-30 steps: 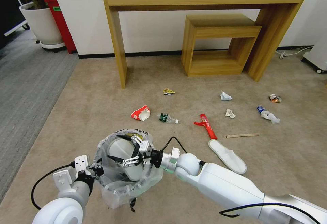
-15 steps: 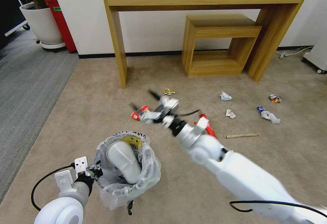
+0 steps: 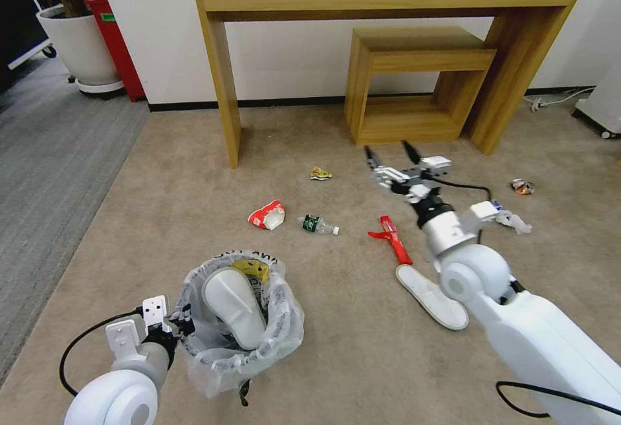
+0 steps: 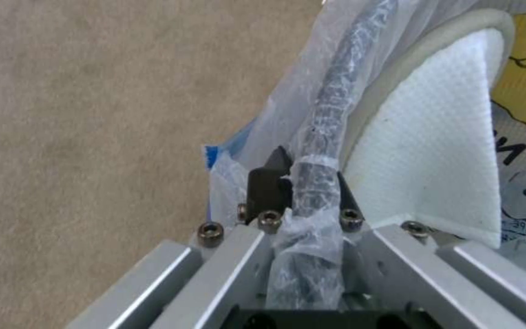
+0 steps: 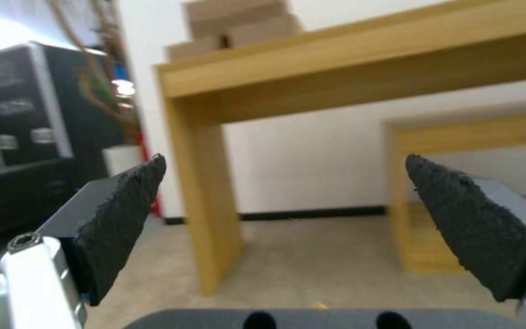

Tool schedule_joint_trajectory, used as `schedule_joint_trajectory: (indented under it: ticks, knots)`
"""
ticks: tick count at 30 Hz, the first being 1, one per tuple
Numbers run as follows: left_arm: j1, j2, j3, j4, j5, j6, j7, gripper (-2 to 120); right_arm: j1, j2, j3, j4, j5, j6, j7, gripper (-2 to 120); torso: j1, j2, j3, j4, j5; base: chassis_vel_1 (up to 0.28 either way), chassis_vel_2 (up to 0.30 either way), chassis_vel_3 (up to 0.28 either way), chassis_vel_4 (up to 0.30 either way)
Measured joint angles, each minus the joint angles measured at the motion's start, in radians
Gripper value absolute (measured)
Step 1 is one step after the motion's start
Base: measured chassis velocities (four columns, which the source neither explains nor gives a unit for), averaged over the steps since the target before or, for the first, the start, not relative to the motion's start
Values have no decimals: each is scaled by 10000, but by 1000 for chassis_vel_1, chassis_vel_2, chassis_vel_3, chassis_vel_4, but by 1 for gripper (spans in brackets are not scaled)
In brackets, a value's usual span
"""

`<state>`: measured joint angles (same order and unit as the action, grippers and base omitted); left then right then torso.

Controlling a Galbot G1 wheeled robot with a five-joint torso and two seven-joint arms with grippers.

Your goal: Pick up the trash bin and place the garbage on the floor into it.

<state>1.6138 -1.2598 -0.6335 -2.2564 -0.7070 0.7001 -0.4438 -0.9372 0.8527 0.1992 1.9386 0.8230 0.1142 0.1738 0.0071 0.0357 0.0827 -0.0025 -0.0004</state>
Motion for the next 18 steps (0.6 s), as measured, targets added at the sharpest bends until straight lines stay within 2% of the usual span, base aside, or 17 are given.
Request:
schedule_joint_trajectory:
  ticks: [9, 18]
  knots:
    - [435, 239, -291, 205, 6, -28, -38, 1, -1453, 145, 1691, -21, -749, -141, 624, 100, 0, -1, 0, 0, -1, 0, 0, 0, 0]
    - [855, 147, -411, 240, 249, -206, -24, 1, -2330, 596, 2516, 171, -1314, -334, 884, 100, 0, -1, 0, 2, -1, 0, 0, 0, 0]
